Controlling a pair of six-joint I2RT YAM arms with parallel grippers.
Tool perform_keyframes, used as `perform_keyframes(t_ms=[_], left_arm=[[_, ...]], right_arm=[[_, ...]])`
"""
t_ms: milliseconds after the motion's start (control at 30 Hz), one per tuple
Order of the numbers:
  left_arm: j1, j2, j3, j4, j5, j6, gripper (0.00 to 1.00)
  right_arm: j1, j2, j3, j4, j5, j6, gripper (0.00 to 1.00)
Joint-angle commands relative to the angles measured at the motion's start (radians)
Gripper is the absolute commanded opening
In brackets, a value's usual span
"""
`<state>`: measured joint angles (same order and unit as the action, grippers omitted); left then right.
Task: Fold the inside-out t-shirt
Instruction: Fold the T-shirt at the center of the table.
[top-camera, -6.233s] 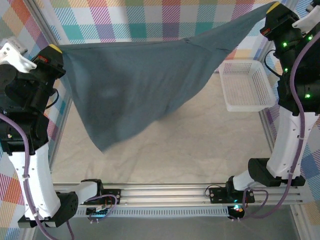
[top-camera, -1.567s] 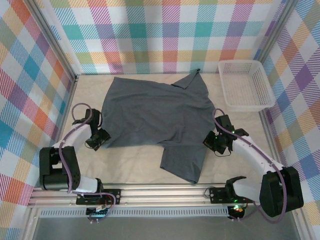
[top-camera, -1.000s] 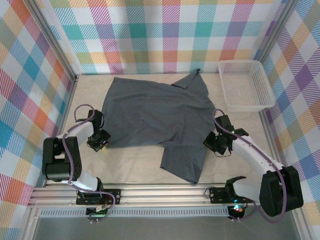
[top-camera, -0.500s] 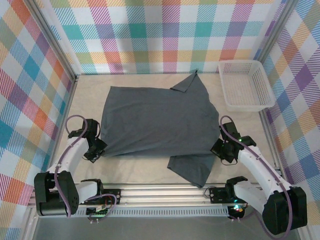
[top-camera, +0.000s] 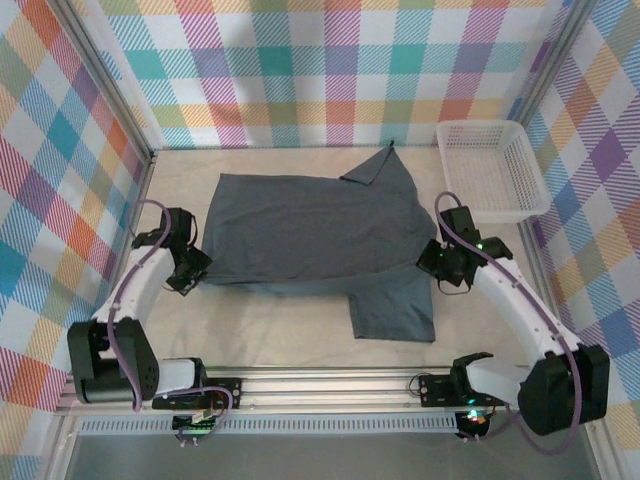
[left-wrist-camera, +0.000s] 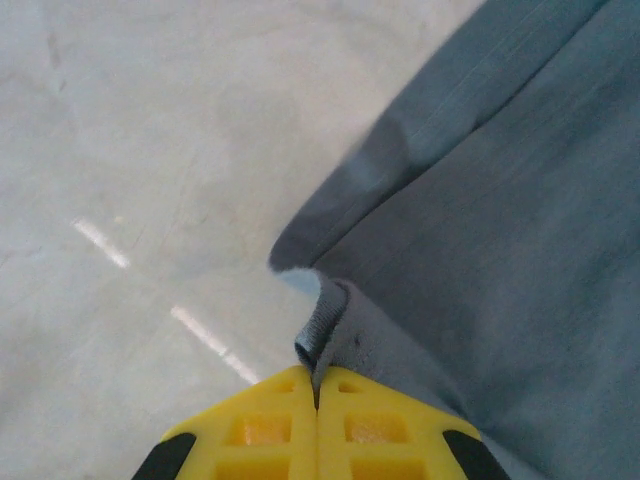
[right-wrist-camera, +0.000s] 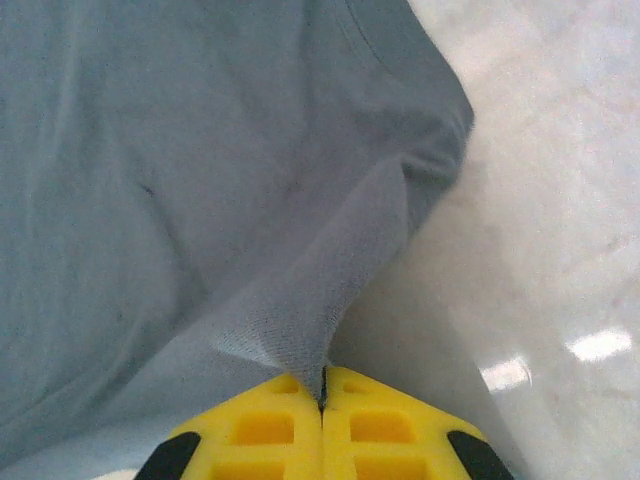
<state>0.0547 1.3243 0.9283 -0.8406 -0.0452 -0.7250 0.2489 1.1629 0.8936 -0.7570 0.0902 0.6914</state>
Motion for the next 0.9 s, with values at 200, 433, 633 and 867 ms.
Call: perform_keyframes(t_ms=[200, 433, 633, 867], left_arm=[[0.005, 0.205, 0.12, 0.121, 0.055, 0.069, 0.0], [0.005, 0.293, 0.228, 0.091, 0.01, 0.093, 0.0], [0.007, 0.38, 0.179, 0.109, -0.072, 0.058, 0.0], [0.007, 0.301, 0.154, 0.104, -0.033, 0.097, 0.26]], right_arm=[[-0.035, 0.134, 0.05, 0.098, 0.033, -0.081, 0.0], [-0.066, 0.22, 0.088, 0.155, 0.006, -0.088, 0.04], [-0.076, 0.436, 0.15, 0.199, -0.064, -0.132, 0.16], [-0.087, 0.331, 0.137, 0.092, -0.047, -0.156, 0.39]])
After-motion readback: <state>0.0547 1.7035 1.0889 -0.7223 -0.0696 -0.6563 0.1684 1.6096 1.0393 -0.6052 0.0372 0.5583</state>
